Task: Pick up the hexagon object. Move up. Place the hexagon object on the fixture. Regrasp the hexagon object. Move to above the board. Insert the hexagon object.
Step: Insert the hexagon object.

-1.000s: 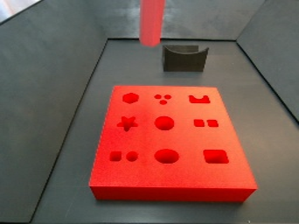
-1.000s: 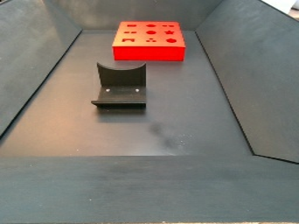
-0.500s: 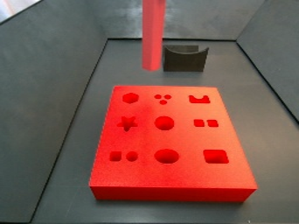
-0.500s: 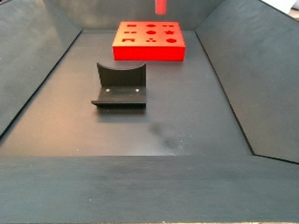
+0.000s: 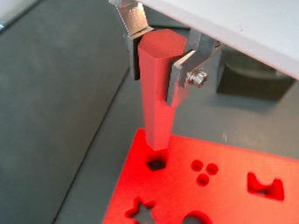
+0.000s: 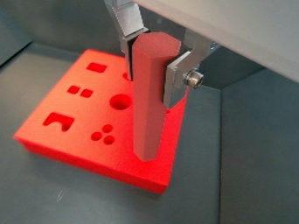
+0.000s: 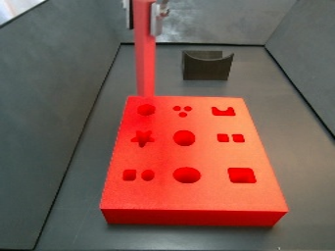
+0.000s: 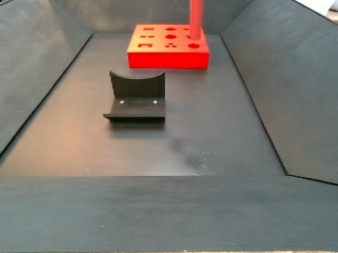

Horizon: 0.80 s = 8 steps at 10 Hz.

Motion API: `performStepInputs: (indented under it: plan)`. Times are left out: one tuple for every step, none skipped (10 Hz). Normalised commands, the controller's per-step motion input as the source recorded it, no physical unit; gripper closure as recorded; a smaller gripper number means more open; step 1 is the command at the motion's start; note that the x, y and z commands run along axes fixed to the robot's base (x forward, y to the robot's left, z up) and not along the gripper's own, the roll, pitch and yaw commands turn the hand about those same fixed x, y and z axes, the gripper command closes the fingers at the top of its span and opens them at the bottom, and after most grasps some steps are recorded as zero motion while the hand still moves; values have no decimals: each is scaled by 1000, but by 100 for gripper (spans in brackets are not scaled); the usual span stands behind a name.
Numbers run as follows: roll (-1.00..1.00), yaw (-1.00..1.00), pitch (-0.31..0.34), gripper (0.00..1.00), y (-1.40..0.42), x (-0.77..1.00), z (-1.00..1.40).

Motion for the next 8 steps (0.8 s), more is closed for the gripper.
performStepInputs:
  plan:
    - [-344,-611,-261,100,-9,-74,-254]
    - [-234,-537,-211,100,-89,0,-214]
    - [-130,-486,-156,100,-111,3,-211]
    - [0,-309,-17,100,-217,86,-160]
    - [0,-197,0,100,-214,9,-103]
    - [46,-11,0,100,-126,-11,-17]
    - [23,0,0,100,0,-51,-46]
    - [66,40,0,100,0,-34,-183]
